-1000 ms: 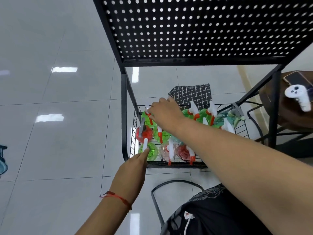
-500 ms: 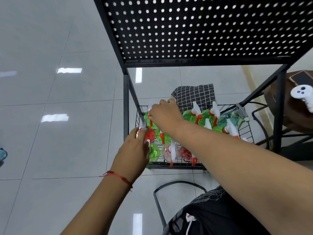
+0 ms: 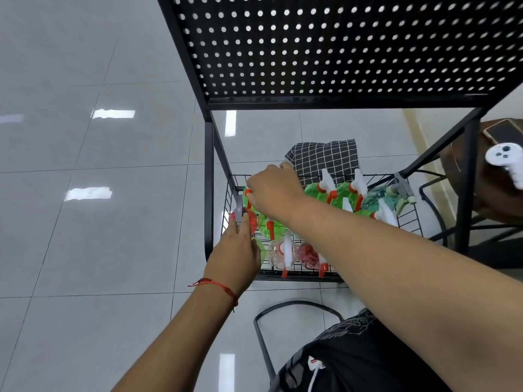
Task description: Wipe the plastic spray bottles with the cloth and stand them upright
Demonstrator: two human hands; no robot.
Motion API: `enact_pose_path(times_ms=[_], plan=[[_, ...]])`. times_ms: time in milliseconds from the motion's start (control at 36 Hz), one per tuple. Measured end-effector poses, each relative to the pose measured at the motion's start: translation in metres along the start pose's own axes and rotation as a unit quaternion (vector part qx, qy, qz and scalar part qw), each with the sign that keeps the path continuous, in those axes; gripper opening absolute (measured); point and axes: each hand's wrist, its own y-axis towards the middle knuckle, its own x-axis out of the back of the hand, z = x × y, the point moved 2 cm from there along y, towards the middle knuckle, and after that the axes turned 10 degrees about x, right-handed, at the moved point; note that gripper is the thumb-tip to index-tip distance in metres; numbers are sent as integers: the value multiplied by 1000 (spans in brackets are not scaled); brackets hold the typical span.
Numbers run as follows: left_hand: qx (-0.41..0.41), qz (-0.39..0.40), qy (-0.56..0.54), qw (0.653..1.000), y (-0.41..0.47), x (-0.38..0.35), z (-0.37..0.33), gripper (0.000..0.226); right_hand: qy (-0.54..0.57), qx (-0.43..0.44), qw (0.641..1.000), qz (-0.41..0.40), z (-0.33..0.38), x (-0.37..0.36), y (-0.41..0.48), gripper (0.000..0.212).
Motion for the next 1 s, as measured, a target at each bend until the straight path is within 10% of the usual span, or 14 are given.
enact_pose_path(times_ms=[1000], plan=[[-28, -22, -39, 999, -20, 17, 2, 66, 144, -17, 989, -36, -31, 15, -43, 49]])
